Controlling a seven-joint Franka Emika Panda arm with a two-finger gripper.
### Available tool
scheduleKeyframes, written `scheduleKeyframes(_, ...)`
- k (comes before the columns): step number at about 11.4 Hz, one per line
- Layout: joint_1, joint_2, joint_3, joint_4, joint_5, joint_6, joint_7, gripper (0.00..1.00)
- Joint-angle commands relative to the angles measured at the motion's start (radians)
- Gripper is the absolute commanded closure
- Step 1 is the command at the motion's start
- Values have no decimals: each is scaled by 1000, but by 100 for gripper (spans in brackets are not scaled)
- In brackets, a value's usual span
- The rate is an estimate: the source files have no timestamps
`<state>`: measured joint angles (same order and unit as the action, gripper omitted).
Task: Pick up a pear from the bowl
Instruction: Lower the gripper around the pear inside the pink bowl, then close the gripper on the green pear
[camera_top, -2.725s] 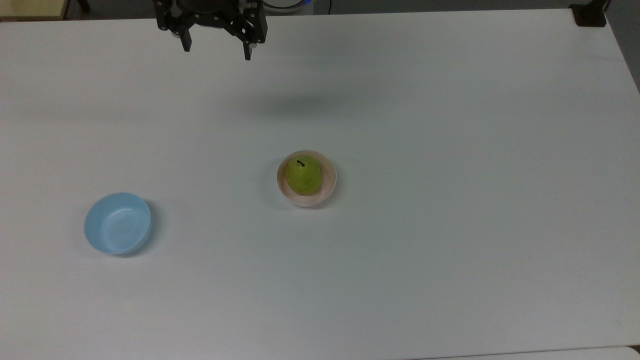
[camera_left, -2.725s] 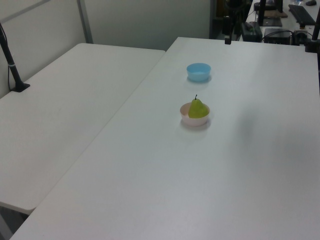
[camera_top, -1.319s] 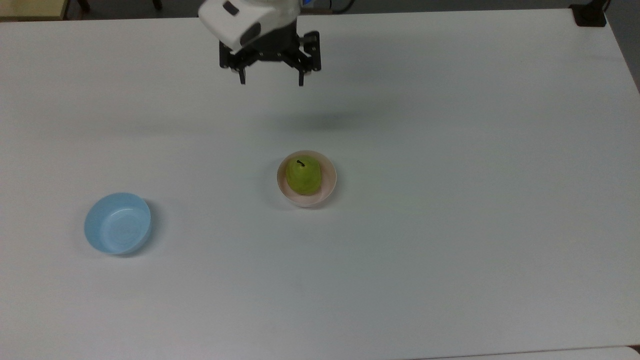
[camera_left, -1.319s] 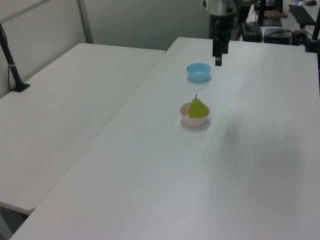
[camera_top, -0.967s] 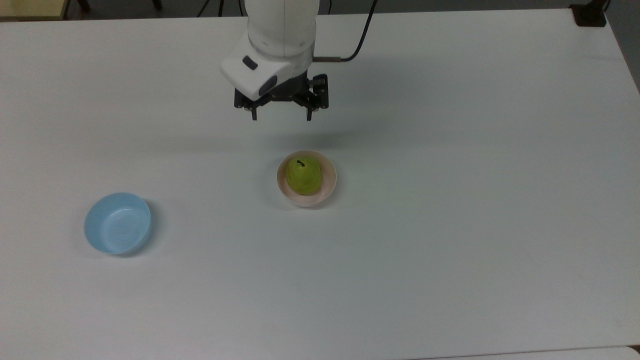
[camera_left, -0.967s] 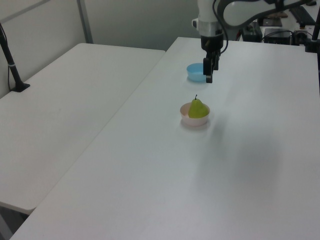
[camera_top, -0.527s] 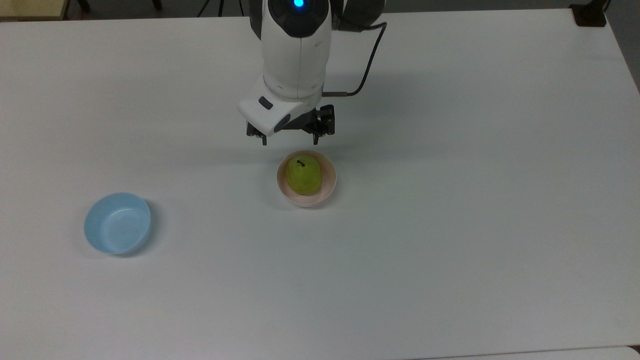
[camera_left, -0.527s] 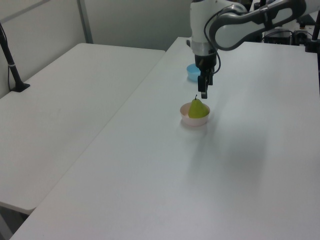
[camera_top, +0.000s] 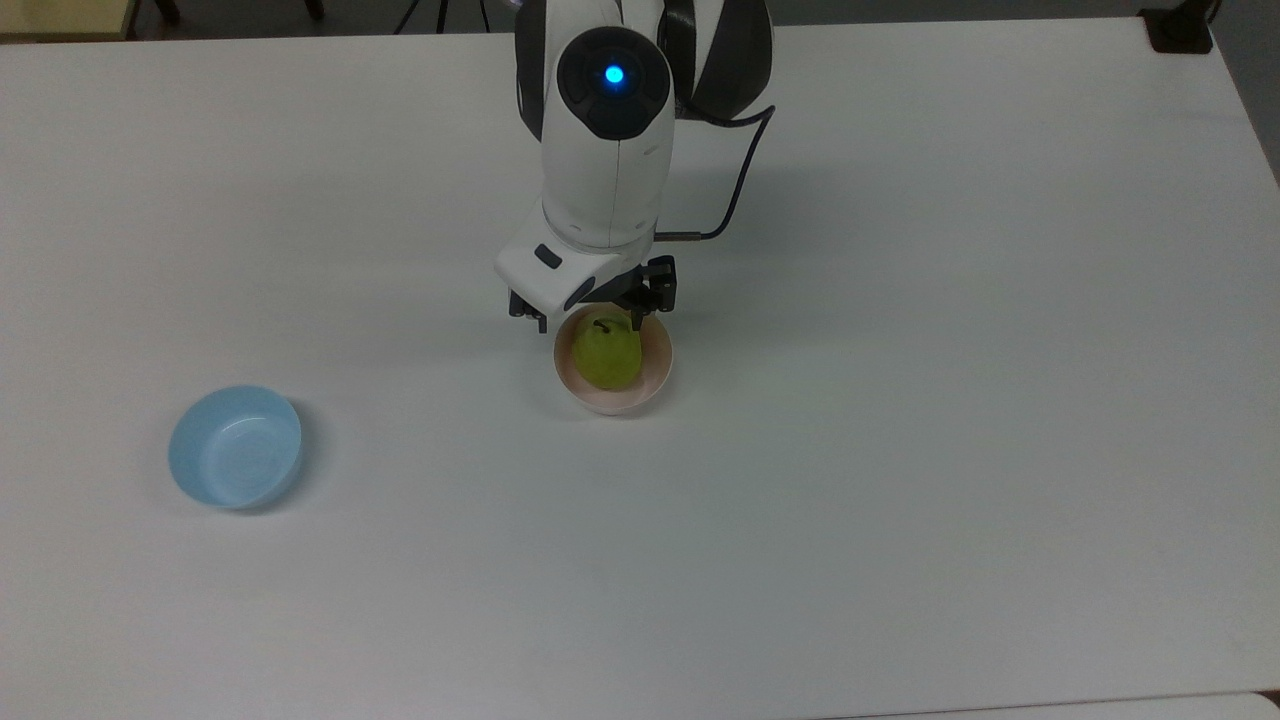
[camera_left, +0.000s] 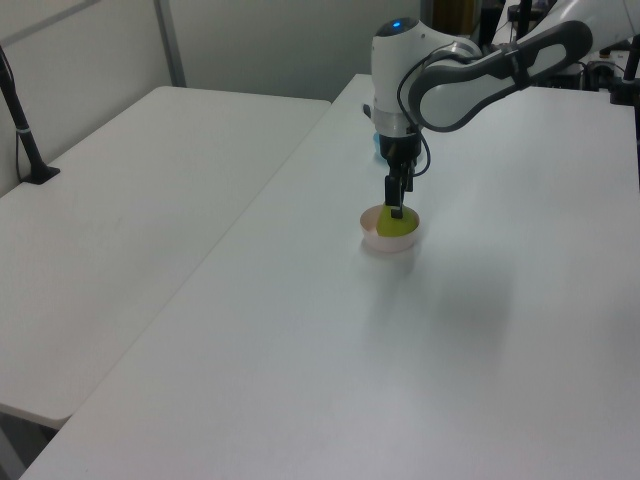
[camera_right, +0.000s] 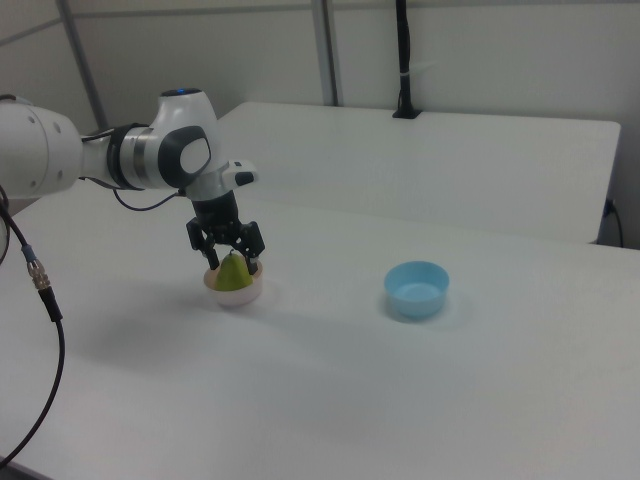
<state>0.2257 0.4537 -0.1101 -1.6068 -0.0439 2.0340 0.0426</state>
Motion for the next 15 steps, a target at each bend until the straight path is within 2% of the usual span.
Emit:
scheduleKeyframes(1,14,16,-8,-7,-17,31,0,5)
scheduleKeyframes(6,30,29,-8,-10,-17,72,8,16)
scheduleKeyframes(11,32,45,-8,-8,-17,80,8,18)
scheduleKeyframes(13,32,46,-8,-8,-16,80,8,25)
scheduleKeyframes(14,32,45,-7,-8,-14,80,7,32)
scheduleKeyframes(15,32,45,-7,-8,-14,80,6,45)
